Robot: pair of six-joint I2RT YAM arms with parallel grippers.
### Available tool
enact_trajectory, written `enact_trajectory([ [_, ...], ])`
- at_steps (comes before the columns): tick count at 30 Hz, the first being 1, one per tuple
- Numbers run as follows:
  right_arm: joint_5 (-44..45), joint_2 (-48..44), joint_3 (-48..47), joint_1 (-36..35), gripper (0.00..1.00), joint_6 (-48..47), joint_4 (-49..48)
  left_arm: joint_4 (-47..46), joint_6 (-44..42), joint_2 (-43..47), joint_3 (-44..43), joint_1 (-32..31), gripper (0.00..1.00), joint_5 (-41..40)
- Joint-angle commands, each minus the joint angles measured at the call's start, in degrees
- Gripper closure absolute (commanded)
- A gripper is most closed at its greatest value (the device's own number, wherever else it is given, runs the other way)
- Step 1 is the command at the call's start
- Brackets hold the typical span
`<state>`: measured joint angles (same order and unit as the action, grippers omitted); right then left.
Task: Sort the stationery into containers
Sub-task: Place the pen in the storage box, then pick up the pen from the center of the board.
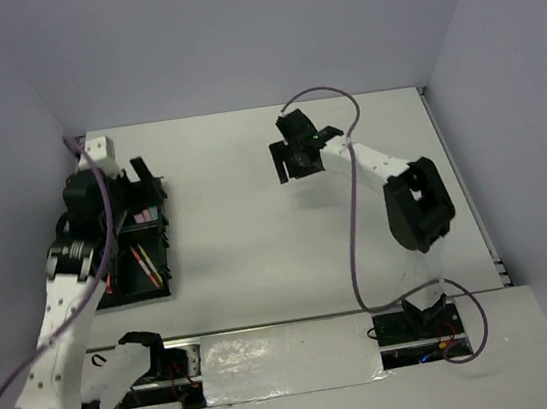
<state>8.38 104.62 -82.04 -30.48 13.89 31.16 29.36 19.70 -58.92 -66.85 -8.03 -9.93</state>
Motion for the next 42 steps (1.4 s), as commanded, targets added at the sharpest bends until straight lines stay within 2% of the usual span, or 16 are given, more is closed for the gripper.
enact_trajectory([
  [1,0.4,9.3,-12.2,3.5,0.24,-5.0,6.0,-2.9,-0.5,10.2,11.2,0.7,0.01,6.8],
  [4,1.3,18.4,-21.5,5.1,0.24,-7.2,9.3,-6.5,-0.3,17.8,18.5,0.7,0.01,10.9],
  [10,-1.6,30.0,-35.3,7.3,0.29,-8.2,15.5,-6.2,-0.3,19.5,19.9,0.7,0.01,15.5],
  [13,-5.3,32.0,-37.4,8.4,0.40,-8.2,17.0,-6.0,-0.3,18.8,19.7,0.7,0.01,16.4],
  [14,-5.6,32.3,-37.1,8.7,0.50,-8.2,17.4,-5.9,-0.2,18.7,19.6,0.7,0.01,16.5],
  [18,-7.5,33.5,-36.3,8.6,0.66,-8.4,19.0,-5.9,0.0,18.9,19.7,0.7,0.01,16.9],
  [21,-7.2,33.2,-34.8,8.1,1.00,-8.3,20.0,-5.7,0.7,18.5,19.6,0.7,0.01,17.0],
  [24,-7.5,24.1,-23.8,6.1,1.00,-6.3,12.6,-8.3,4.6,17.1,20.7,0.7,0.01,21.9],
  [25,-7.3,20.6,-16.5,5.2,1.00,-4.4,10.3,-9.8,6.6,16.6,21.5,0.7,0.01,23.8],
  [26,-6.2,12.5,-12.7,3.9,1.00,-3.3,5.6,-11.8,11.9,15.9,23.2,0.7,0.01,25.6],
  [29,-3.9,-2.9,0.8,-2.5,1.00,2.0,-1.9,-22.7,25.1,14.2,28.1,0.6,0.01,31.4],
  [30,-3.2,-6.1,3.4,-4.2,1.00,5.5,-3.3,-31.3,28.3,14.3,29.7,0.4,0.01,33.0],
  [31,-2.5,-8.8,8.3,-8.2,1.00,7.2,-4.5,-35.0,33.6,14.4,31.9,-0.5,0.01,33.0],
  [33,-2.1,-14.9,14.1,-12.0,1.00,11.6,-8.3,-40.7,37.2,14.2,32.2,-2.7,0.01,31.0],
  [38,2.5,-20.7,18.0,-24.8,1.00,17.5,-11.4,-40.7,38.1,10.1,29.2,-7.2,0.02,28.0],
  [42,4.4,-24.1,18.3,-29.7,1.00,18.5,-13.2,-41.5,39.0,9.3,30.5,-9.3,0.05,27.2],
])
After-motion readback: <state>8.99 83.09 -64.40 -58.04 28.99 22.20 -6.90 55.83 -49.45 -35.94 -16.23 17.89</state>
